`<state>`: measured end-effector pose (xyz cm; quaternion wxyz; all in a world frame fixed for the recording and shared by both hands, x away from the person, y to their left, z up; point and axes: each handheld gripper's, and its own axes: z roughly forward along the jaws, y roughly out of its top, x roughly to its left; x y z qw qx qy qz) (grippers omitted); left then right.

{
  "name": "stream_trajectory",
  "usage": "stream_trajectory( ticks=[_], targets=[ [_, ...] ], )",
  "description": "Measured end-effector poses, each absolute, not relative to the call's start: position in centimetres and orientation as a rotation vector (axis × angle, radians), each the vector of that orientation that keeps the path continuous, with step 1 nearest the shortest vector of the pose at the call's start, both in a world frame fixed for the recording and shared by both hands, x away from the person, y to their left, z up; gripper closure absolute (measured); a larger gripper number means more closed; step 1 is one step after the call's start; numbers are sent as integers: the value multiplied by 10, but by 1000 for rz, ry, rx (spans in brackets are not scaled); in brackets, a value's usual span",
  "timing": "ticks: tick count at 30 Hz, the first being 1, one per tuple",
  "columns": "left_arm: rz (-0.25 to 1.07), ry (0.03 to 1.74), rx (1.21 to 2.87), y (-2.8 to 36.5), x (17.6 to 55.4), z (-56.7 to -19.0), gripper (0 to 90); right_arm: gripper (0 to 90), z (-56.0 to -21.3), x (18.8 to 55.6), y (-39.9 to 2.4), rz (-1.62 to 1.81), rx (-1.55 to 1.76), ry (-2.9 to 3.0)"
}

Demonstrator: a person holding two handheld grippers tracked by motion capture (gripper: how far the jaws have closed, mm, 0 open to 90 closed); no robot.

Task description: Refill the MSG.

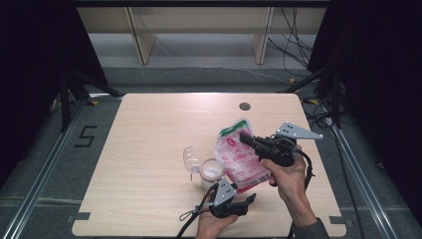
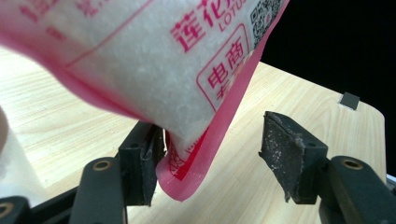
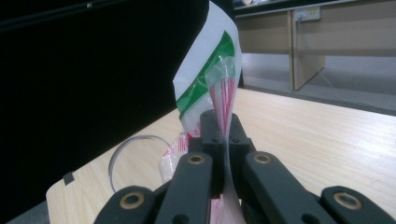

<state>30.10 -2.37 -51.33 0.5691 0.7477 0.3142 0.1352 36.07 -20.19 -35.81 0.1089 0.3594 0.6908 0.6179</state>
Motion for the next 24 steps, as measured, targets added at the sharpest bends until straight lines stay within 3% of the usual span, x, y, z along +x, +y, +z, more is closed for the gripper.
stream_trajectory(
  ticks=[24],
  targets=[
    [410, 671, 1775, 25, 268, -492, 360, 900, -399, 371, -231, 1768, 1160, 1963]
  ],
)
